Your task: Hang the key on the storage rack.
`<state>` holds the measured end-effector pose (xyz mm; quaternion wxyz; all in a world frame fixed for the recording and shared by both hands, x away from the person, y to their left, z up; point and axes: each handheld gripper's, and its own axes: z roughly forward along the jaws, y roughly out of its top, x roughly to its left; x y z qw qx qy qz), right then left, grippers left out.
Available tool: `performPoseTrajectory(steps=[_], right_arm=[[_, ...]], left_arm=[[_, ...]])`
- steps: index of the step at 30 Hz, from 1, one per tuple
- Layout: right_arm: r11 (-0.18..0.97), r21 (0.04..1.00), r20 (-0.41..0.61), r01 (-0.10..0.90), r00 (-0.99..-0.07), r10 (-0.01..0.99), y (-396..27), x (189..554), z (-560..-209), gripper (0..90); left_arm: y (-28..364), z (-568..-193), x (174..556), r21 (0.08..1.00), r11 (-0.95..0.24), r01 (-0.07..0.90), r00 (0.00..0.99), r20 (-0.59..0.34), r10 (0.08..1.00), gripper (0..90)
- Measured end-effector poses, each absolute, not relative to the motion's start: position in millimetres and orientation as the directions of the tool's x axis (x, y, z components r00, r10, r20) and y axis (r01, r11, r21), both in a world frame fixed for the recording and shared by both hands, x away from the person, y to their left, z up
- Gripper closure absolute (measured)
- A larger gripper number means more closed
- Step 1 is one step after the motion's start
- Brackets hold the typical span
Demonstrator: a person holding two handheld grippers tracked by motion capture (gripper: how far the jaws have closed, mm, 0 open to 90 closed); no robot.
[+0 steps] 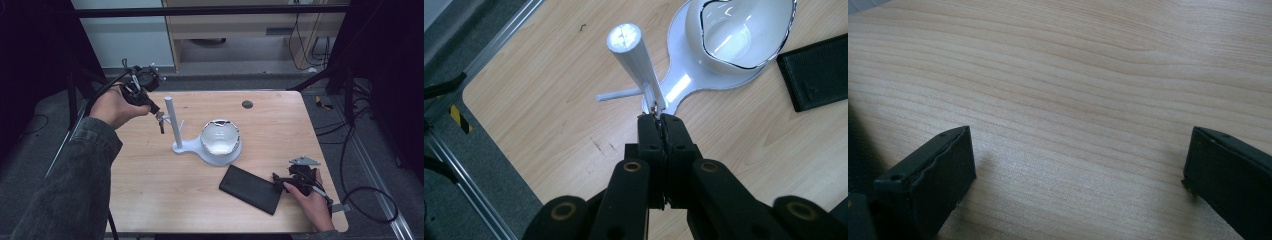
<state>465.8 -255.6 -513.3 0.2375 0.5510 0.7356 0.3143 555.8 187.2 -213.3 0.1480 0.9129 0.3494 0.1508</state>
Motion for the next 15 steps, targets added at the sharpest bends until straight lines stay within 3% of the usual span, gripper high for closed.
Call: performPoseTrajectory(steps=[6,8,9,15], right_arm=[[0.196,0.724,-0.003,0.661,-0.281,0.960,-255.6,465.8,-513.3,0.4],[0.197,0.725,-0.003,0.660,-0.283,0.959,-255.6,465.9,-513.3,0.4],[0.199,0.724,-0.005,0.660,-0.284,0.959,-255.8,465.9,-513.3,0.4],[0.201,0.724,-0.005,0.660,-0.286,0.958,-255.7,466.0,-513.3,0.3]], left_arm=[[183.1,-218.8,557.9,0.397,-0.716,0.574,0.711,0.192,0.676,86.4],[184.0,-217.4,556.1,0.430,-0.705,0.564,0.705,0.194,0.682,70.0],[185.5,-215.0,552.5,0.456,-0.698,0.552,0.698,0.205,0.686,67.1],[192.7,-211.5,531.1,0.524,-0.680,0.514,0.690,0.219,0.690,61.4]])
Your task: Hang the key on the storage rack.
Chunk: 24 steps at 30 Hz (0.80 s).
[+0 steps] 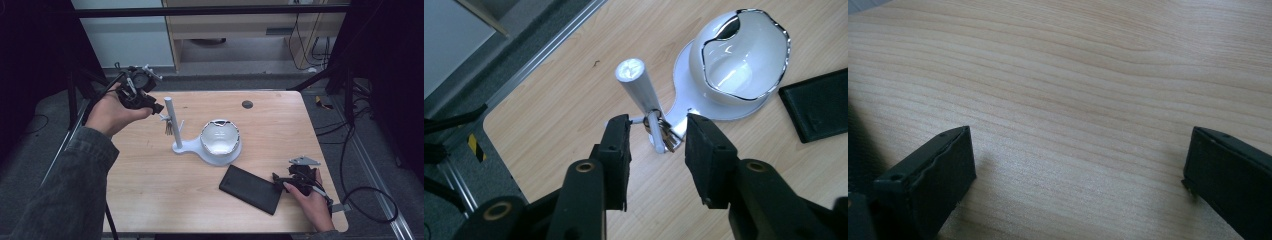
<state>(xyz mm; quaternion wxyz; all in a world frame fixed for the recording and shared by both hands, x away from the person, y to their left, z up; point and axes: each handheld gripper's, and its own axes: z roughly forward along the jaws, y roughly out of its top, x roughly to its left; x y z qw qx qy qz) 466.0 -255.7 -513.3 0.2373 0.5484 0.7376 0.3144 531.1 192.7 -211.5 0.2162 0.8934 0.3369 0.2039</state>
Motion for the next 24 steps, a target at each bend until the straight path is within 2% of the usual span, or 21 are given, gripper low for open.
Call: performPoseTrajectory(steps=[4,12,18,20,24], right_arm=[[0.200,0.724,-0.005,0.660,-0.286,0.958,-255.6,466.1,-513.3,0.4],[0.200,0.723,-0.005,0.661,-0.286,0.958,-255.6,466.2,-513.1,0.4],[0.208,0.723,-0.009,0.659,-0.292,0.956,-256.4,466.2,-512.7,1.4],[0.211,0.720,-0.003,0.661,-0.302,0.953,-257.5,466.0,-510.5,5.8],[0.208,0.749,-0.008,0.629,-0.306,0.952,-260.6,463.1,-504.1,5.8]], left_arm=[[192.3,-218.9,514.9,0.546,-0.681,0.487,0.702,0.220,0.678,58.7],[181.4,-253.0,474.0,0.583,-0.702,0.410,0.753,0.218,0.621,46.3],[171.8,-284.0,458.9,0.592,-0.705,0.390,0.778,0.197,0.597,39.4],[166.1,-298.6,454.4,0.593,-0.708,0.384,0.785,0.195,0.588,35.8],[159.2,-319.5,451.6,0.604,-0.698,0.384,0.799,0.162,0.580,28.3]])
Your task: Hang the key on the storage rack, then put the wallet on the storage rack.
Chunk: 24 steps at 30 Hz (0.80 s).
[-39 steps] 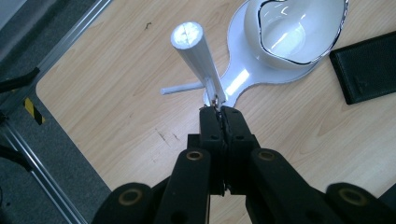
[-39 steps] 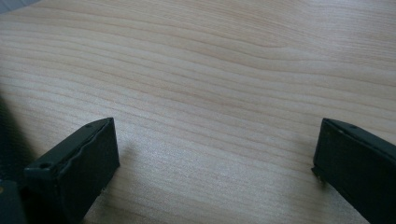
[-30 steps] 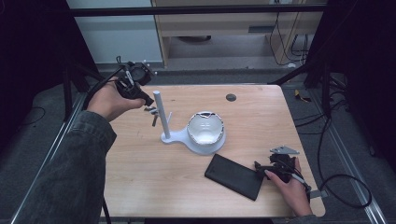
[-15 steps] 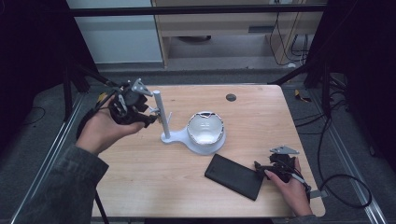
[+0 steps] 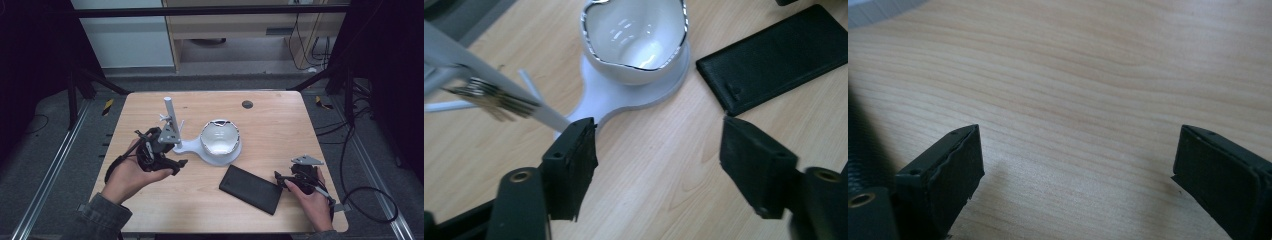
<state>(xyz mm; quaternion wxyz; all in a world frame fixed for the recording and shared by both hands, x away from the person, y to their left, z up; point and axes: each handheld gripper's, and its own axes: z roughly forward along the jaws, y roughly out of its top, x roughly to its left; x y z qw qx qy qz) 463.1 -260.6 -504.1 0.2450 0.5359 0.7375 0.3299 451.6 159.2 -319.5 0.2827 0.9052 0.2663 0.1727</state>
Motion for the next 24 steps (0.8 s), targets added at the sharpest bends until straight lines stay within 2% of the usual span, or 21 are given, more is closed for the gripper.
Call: performPoseTrajectory(steps=[4,7,10,24], right_arm=[[0.220,0.751,-0.020,0.623,-0.311,0.950,-261.2,460.7,-502.6,5.7],[0.235,0.757,-0.031,0.610,-0.326,0.945,-259.9,459.7,-502.1,5.4],[0.248,0.753,-0.041,0.610,-0.332,0.942,-258.2,459.5,-502.8,5.9],[0.244,0.778,-0.052,0.579,-0.327,0.943,-257.2,452.8,-495.5,11.8]], left_arm=[[153.6,-340.0,451.5,0.619,-0.690,0.376,0.814,0.136,0.565,19.1],[148.2,-363.2,453.1,0.624,-0.685,0.377,0.827,0.105,0.552,16.2],[145.5,-378.4,454.1,0.640,-0.660,0.393,0.825,0.071,0.560,17.0],[103.6,-442.6,453.2,0.623,-0.699,0.352,0.868,0.062,0.492,45.7]])
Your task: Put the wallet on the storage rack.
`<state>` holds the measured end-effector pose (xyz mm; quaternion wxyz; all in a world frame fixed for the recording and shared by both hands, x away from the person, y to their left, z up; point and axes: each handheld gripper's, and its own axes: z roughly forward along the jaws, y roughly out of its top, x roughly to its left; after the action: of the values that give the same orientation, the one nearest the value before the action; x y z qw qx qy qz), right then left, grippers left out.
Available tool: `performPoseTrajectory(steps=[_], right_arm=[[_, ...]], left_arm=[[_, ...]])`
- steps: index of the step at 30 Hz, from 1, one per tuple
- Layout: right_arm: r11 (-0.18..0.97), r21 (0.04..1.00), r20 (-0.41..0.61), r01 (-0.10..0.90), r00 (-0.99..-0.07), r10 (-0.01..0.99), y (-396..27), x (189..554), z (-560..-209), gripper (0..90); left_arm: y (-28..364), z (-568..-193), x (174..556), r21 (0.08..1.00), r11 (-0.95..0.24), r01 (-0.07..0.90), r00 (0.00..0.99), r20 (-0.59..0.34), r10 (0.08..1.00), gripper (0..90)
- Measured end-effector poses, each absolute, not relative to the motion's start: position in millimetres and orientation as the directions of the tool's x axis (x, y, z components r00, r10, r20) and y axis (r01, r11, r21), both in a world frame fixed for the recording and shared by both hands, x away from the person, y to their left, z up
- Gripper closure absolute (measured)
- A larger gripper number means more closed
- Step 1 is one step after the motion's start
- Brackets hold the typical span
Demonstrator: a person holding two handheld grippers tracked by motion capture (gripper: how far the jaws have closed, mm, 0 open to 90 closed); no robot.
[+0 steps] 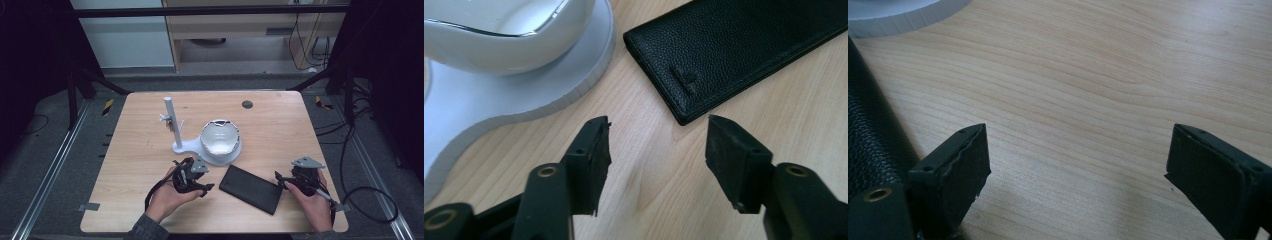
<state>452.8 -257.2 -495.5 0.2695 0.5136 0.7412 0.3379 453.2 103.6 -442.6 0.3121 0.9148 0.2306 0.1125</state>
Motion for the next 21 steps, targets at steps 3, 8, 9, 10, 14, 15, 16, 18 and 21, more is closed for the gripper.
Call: performPoseTrajectory(steps=[3,8,9,10,14,15,16,18,21], right_arm=[[0.247,0.784,-0.053,0.569,-0.335,0.941,-257.0,450.8,-492.7,15.0],[0.251,0.791,-0.051,0.558,-0.348,0.936,-254.4,448.9,-489.5,21.1],[0.262,0.790,-0.060,0.554,-0.355,0.933,-254.3,449.2,-489.8,24.1],[0.263,0.790,-0.059,0.553,-0.358,0.932,-254.3,449.4,-489.9,24.8],[0.271,0.790,-0.062,0.550,-0.368,0.928,-253.0,449.6,-489.7,27.5],[0.272,0.791,-0.064,0.548,-0.369,0.927,-252.7,449.8,-489.8,28.0],[0.269,0.791,-0.061,0.550,-0.367,0.928,-252.3,449.7,-489.7,28.3],[0.269,0.791,-0.061,0.549,-0.367,0.928,-252.1,449.6,-489.7,28.6],[0.272,0.791,-0.061,0.548,-0.371,0.927,-252.0,449.4,-489.3,29.0]], left_arm=[[99.9,-447.7,448.9,0.621,-0.704,0.343,0.869,0.074,0.489,50.3],[98.8,-454.5,445.9,0.623,-0.701,0.348,0.872,0.060,0.486,63.1],[98.4,-459.0,446.9,0.627,-0.694,0.354,0.871,0.048,0.488,66.3],[97.5,-461.2,446.8,0.625,-0.695,0.355,0.872,0.046,0.487,68.5],[94.5,-465.8,446.6,0.620,-0.703,0.349,0.876,0.050,0.480,77.4],[94.3,-466.4,447.0,0.618,-0.705,0.348,0.876,0.052,0.479,79.3],[94.3,-466.4,447.0,0.618,-0.705,0.348,0.876,0.052,0.479,81.2],[93.9,-467.5,447.7,0.610,-0.712,0.348,0.882,0.046,0.470,84.3],[91.4,-470.0,449.9,0.600,-0.720,0.348,0.883,0.047,0.466,87.8]])
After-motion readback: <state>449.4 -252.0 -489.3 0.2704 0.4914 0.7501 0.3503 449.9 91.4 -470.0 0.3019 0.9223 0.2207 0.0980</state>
